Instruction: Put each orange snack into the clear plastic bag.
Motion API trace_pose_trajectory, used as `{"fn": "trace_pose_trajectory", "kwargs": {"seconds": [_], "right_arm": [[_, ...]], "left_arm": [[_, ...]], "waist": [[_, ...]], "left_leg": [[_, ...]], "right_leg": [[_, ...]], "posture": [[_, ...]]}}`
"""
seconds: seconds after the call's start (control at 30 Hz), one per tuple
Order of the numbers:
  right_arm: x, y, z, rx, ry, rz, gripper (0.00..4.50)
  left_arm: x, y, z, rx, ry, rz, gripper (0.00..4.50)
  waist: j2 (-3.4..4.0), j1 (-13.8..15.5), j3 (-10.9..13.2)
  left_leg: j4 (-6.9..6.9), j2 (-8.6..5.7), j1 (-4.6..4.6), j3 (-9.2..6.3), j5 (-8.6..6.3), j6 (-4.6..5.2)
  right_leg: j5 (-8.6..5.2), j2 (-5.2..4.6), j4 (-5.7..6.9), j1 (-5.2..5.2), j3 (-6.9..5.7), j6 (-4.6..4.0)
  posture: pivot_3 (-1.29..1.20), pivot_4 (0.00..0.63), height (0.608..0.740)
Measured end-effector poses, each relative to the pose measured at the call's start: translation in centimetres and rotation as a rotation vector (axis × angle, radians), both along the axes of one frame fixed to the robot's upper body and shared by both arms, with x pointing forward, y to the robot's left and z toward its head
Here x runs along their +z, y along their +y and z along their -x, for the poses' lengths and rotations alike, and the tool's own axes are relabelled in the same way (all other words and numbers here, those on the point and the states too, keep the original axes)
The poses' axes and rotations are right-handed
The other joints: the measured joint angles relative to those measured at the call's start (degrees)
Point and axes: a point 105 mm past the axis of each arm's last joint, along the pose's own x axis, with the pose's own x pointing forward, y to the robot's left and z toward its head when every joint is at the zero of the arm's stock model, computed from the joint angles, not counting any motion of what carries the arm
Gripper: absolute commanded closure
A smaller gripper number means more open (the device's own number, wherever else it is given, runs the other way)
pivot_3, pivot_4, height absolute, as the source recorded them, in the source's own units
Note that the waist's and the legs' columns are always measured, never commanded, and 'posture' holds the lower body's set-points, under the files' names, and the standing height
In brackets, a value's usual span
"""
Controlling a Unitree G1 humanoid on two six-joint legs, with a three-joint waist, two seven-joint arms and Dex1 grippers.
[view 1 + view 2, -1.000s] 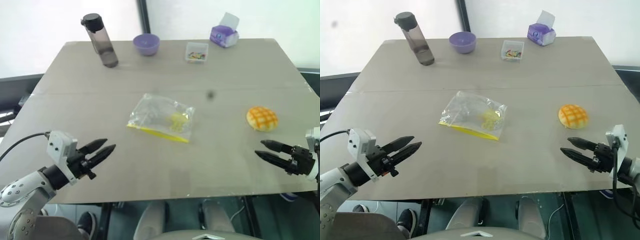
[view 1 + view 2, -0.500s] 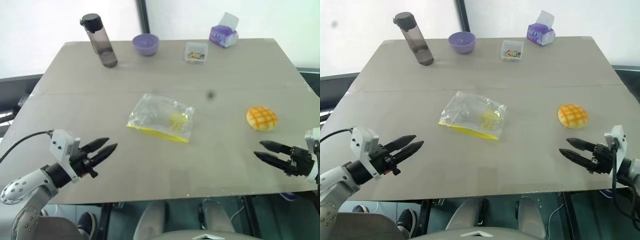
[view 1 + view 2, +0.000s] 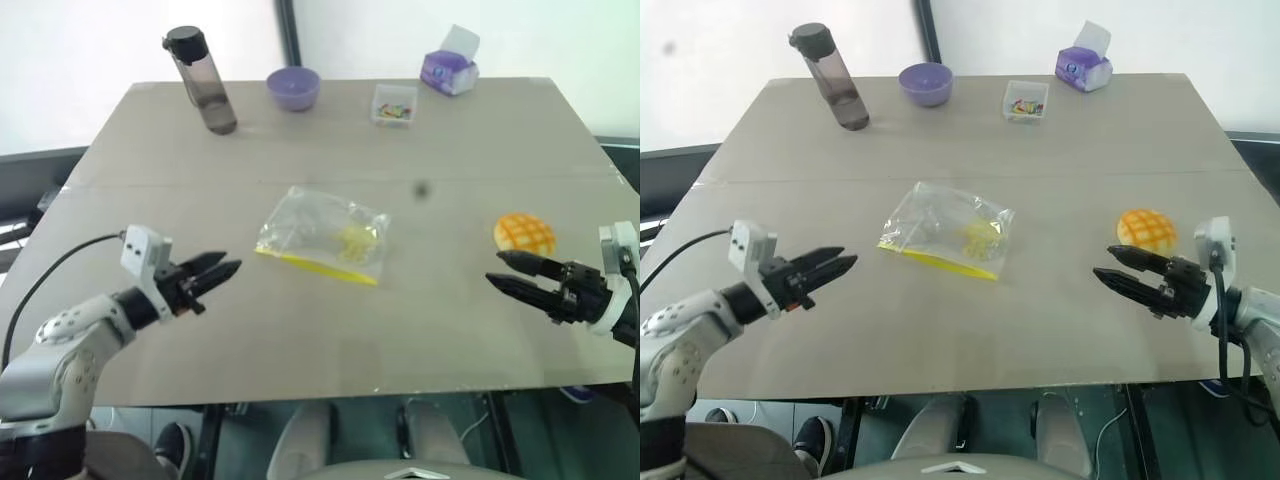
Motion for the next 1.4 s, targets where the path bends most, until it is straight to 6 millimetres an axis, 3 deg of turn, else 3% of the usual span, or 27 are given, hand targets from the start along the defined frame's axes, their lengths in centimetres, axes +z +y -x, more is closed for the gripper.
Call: {"fn": "trace_pose_trajectory", "kwargs": {"seconds": [0.07,0.1,0.27,0.47,0.6,0.8,1.1,1.2,1.23,1.27,1.3,1.4], "right_arm": [[-0.1,0.2,0.0,0.010,0.004,0.020,0.00],[-0.1,0.2,0.0,0.012,-0.001,0.024,0.00],[1.4,1.5,-0.7,0.032,-0.133,0.085,0.00],[2.0,2.5,-0.8,0.046,-0.213,0.123,0.00],[1.5,2.5,-0.6,0.037,-0.227,0.157,0.00],[2.4,3.0,-0.2,0.030,-0.283,0.169,0.00],[2.4,3.2,0.2,0.028,-0.304,0.158,0.00],[2.5,3.3,0.2,0.029,-0.317,0.158,0.00],[2.5,3.3,0.2,0.029,-0.318,0.158,0.00],[2.5,3.3,0.2,0.029,-0.318,0.158,0.00],[2.6,3.3,0.1,0.030,-0.322,0.159,0.00],[2.5,3.4,-0.1,0.036,-0.328,0.160,0.00]], "left_arm": [[1.3,0.0,-2.3,-0.005,-0.031,0.054,0.55],[1.8,0.0,-2.9,-0.007,-0.039,0.067,0.06],[3.8,-0.5,-8.5,-0.053,0.020,0.260,0.06],[1.6,-1.6,-11.5,-0.039,0.210,0.310,0.06],[-0.8,-2.5,-11.7,-0.083,0.326,0.188,0.06],[-1.0,-3.3,-11.4,-0.163,0.402,0.114,0.06],[-1.5,-5.4,-7.9,-0.447,0.618,0.210,0.06],[-2.0,-5.6,-7.2,-0.467,0.668,0.261,0.88],[-2.0,-5.6,-7.1,-0.467,0.670,0.265,0.88],[-2.1,-5.6,-7.1,-0.467,0.675,0.272,1.46],[-2.1,-5.6,-6.9,-0.472,0.678,0.287,1.64],[-3.2,-5.7,-5.8,-0.477,0.733,0.349,2.74]], "waist": [[-0.02,0.2,0.0],[-0.02,0.0,0.0],[-0.03,-0.6,0.0],[-0.08,-1.2,0.0],[-0.12,-1.6,0.1],[-0.11,-1.6,0.1],[-0.11,-1.8,0.1],[-0.11,-1.9,0.1],[-0.12,-1.9,0.1],[-0.13,-1.9,0.1],[-0.13,-1.9,0.1],[-0.13,-2.0,0.1]], "left_leg": [[0.04,-0.04,-0.08,-0.07,0.01,-0.01],[0.06,-0.06,-0.10,-0.07,0.01,-0.01],[0.26,-0.24,-0.14,-0.08,0.03,-0.03],[0.59,-0.31,-0.41,-0.19,0.07,-0.10],[0.76,-0.35,-0.57,-0.19,0.15,-0.23],[0.88,-0.35,-0.47,-0.23,0.01,0.01],[0.92,-0.36,-0.47,-0.26,0.01,0.02],[0.92,-0.35,-0.46,-0.36,0.01,0.02],[0.93,-0.35,-0.46,-0.36,0.01,0.02],[0.93,-0.35,-0.47,-0.37,0.01,0.02],[0.93,-0.35,-0.47,-0.38,0.01,0.02],[0.92,-0.32,-0.47,-0.39,0.01,0.02]], "right_leg": [[0.00,0.00,-0.01,-0.02,-0.09,0.00],[0.00,0.01,-0.02,-0.04,-0.09,0.01],[0.00,0.04,0.15,-0.08,-0.08,0.02],[-0.01,0.04,0.21,-0.15,-0.23,0.04],[-0.02,0.02,0.28,-0.21,-0.28,0.06],[-0.03,0.03,0.63,-0.20,-0.26,0.07],[-0.04,0.04,0.61,-0.14,-0.28,0.09],[-0.04,0.04,0.62,-0.14,-0.27,0.09],[-0.04,0.04,0.62,-0.15,-0.28,0.09],[-0.04,0.04,0.62,-0.15,-0.28,0.09],[-0.04,0.04,0.62,-0.15,-0.28,0.09],[-0.04,0.04,0.64,-0.18,-0.27,0.08]], "posture": [[0.00,0.150,0.740],[0.00,0.150,0.740],[0.00,0.150,0.740],[0.00,0.150,0.740],[0.00,0.150,0.740],[0.00,0.150,0.740],[0.00,0.150,0.740],[0.00,0.150,0.740],[0.00,0.150,0.740],[0.00,0.150,0.740],[0.00,0.150,0.740],[0.00,0.150,0.740]]}}
